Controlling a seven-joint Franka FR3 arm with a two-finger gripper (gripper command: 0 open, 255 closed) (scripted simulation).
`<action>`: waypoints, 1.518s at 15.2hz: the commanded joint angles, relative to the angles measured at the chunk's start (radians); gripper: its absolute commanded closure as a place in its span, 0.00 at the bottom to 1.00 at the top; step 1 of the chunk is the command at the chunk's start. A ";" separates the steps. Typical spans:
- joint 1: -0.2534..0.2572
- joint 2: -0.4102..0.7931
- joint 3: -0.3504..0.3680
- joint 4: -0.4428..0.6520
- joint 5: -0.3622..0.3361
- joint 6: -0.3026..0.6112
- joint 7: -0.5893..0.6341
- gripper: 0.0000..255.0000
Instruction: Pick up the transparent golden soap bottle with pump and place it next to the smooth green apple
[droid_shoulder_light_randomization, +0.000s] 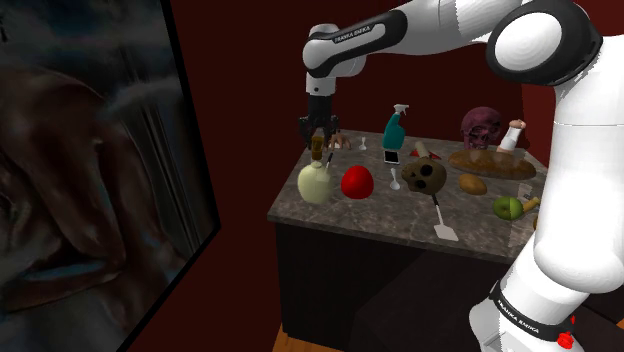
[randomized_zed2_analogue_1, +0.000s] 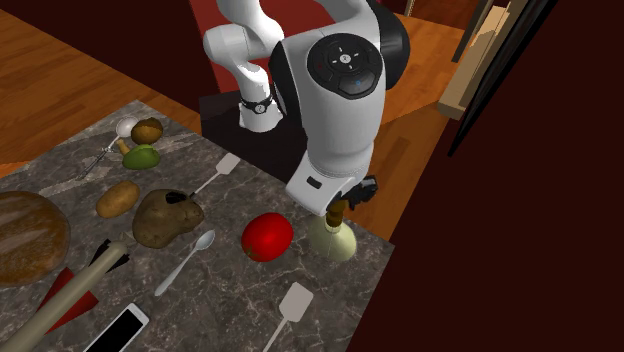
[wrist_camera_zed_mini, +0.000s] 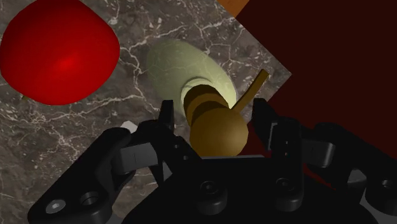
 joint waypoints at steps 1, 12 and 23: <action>0.000 0.000 0.000 0.000 0.000 0.000 0.000 1.00; 0.000 -0.007 0.000 0.031 0.000 -0.037 0.003 1.00; -0.001 -0.014 0.001 0.168 -0.002 -0.181 0.014 1.00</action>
